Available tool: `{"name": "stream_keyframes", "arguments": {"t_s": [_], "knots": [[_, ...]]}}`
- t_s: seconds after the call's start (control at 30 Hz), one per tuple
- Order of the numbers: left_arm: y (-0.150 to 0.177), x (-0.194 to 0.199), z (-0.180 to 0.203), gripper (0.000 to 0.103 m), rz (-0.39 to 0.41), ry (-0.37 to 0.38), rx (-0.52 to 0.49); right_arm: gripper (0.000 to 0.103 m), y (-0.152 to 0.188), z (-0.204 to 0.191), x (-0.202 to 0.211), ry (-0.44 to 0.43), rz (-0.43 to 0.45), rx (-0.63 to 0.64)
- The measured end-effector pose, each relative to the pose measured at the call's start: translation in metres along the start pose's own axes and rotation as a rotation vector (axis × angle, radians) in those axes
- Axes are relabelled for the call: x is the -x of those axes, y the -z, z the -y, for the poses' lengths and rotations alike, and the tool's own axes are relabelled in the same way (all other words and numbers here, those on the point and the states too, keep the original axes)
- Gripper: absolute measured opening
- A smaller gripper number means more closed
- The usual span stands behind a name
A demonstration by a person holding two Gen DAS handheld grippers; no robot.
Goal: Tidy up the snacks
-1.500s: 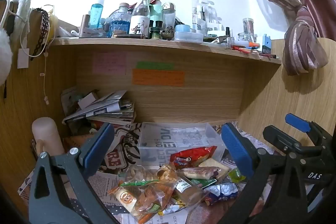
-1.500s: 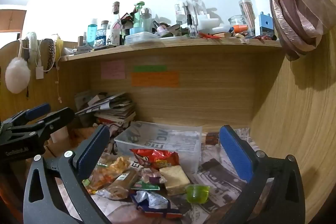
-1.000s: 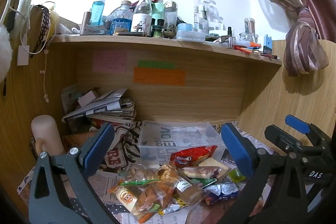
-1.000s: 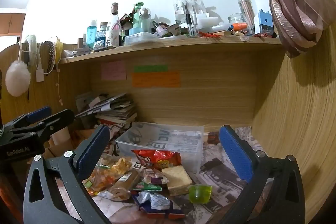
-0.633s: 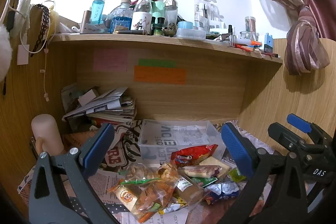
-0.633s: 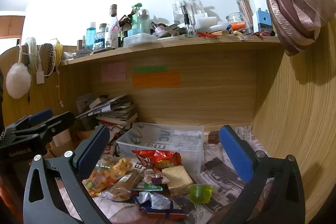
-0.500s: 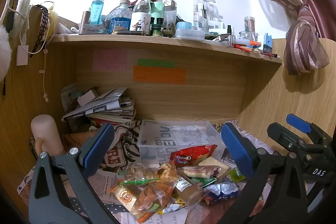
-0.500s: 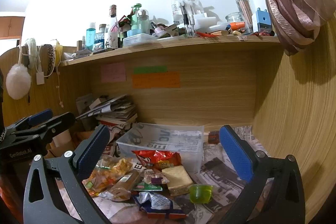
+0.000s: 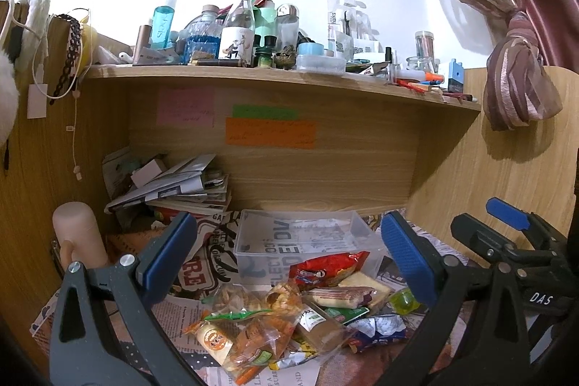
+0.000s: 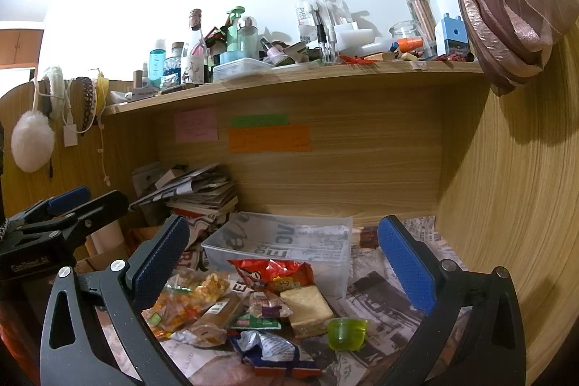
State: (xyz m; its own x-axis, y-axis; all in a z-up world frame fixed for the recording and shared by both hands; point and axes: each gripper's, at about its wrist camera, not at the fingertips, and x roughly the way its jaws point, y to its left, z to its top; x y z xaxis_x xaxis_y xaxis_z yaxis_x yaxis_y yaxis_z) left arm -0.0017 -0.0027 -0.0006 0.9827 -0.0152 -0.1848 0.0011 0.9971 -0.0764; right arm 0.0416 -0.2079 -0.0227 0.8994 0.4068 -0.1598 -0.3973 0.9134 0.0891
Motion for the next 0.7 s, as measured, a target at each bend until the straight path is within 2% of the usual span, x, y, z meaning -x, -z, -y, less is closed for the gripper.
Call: {"name": "stream_keyframes", "arguments": {"t_s": [0.7], "knots": [[-0.0020,0.0033,0.0050,0.103,0.000,0.007,-0.005,0.103,-0.0002,0.0003,0.0006,-0.004,0.001,-0.004]]}}
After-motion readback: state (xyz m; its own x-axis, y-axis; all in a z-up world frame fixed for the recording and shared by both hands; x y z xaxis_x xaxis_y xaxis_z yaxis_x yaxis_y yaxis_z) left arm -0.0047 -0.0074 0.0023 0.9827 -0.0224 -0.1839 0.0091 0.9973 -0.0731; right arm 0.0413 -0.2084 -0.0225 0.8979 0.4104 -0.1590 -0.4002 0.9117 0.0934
